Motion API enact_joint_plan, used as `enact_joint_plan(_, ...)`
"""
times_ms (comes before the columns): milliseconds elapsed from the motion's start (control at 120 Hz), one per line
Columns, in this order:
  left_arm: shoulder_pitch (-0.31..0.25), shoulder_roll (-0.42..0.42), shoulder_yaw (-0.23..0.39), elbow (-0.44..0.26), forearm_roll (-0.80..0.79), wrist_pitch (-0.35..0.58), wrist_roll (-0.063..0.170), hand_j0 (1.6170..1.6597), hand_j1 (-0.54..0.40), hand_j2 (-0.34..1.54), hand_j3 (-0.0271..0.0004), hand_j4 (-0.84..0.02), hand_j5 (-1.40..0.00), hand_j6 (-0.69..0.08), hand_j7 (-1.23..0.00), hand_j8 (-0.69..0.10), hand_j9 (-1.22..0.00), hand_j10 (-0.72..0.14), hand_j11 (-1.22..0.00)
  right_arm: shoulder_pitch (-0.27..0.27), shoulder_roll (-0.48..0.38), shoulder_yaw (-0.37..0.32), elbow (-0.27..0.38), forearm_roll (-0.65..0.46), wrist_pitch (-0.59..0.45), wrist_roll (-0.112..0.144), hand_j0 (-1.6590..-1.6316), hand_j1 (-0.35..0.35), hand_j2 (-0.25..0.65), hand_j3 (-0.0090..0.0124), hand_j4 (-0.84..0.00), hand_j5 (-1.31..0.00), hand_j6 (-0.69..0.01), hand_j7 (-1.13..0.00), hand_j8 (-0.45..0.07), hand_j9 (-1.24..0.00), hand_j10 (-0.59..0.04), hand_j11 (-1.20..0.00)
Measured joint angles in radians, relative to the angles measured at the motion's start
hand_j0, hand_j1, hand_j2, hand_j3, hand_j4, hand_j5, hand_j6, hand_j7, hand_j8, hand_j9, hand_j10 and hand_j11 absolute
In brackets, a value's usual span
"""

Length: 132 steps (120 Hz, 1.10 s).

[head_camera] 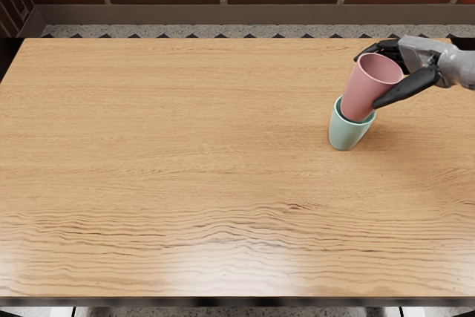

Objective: Pick up cup and place in cup with right hand

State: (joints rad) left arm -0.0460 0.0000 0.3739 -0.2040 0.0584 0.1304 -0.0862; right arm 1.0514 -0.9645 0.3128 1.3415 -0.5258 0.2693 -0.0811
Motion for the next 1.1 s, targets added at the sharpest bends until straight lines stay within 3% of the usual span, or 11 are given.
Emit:
enact_joint_plan(300,0.000,0.000,0.000,0.000,0.000,0.000,0.000,1.6581,0.349,0.00,-0.0002,0.000,0.00,0.000,0.00,0.000,0.00,0.000,0.00,-0.022,0.013,0.001,-0.027,-0.001,-0.001,0.020,-1.6572,0.134,0.081,0.0006,-0.364,-0.65,-0.301,-0.62,-0.279,-0.66,-0.389,-0.67)
enact_joint_plan(458,0.000,0.000,0.000,0.000,0.000,0.000,0.000,1.6581,0.349,0.00,-0.0001,0.000,0.00,0.000,0.00,0.000,0.00,0.000,0.00,-0.027,0.026,0.003,-0.046,-0.001,-0.002,0.022,-1.6578,0.076,0.023,0.0000,-0.348,-0.53,-0.309,-0.52,-0.299,-0.54,-0.355,-0.54)
enact_joint_plan(550,0.000,0.000,0.000,0.000,0.000,0.000,0.000,1.6581,0.349,0.00,-0.0001,0.000,0.00,0.000,0.00,0.000,0.00,0.000,0.00,-0.027,0.035,0.006,-0.057,0.000,-0.003,0.022,-1.6579,0.012,0.001,0.0000,-0.299,-0.44,-0.275,-0.43,-0.268,-0.44,-0.303,-0.45)
enact_joint_plan(775,0.000,0.000,0.000,0.000,0.000,0.000,0.000,1.6581,0.349,0.00,-0.0001,0.000,0.00,0.000,0.00,0.000,0.00,0.000,0.00,-0.028,0.039,0.015,-0.069,0.027,0.003,0.017,-1.6580,-0.184,-0.005,0.0000,-0.141,-0.20,-0.133,-0.19,-0.130,-0.20,-0.142,-0.20)
enact_joint_plan(1017,0.000,0.000,0.000,0.000,0.000,0.000,0.000,1.6581,0.349,0.00,-0.0001,0.000,0.00,0.000,0.00,0.000,0.00,0.000,0.00,-0.021,-0.032,0.077,-0.059,0.221,0.119,0.003,-1.6580,-0.265,-0.006,0.0000,-0.074,-0.10,-0.073,-0.10,-0.071,-0.10,-0.074,-0.10)
enact_joint_plan(1100,0.000,0.000,0.000,0.000,0.000,0.000,0.000,1.6581,0.349,0.00,-0.0001,0.000,0.00,0.000,0.00,0.000,0.00,0.000,0.00,-0.019,-0.053,0.097,-0.052,0.330,0.181,-0.021,-1.6580,-0.279,-0.005,0.0000,-0.062,-0.08,-0.062,-0.08,-0.061,-0.08,-0.062,-0.08)
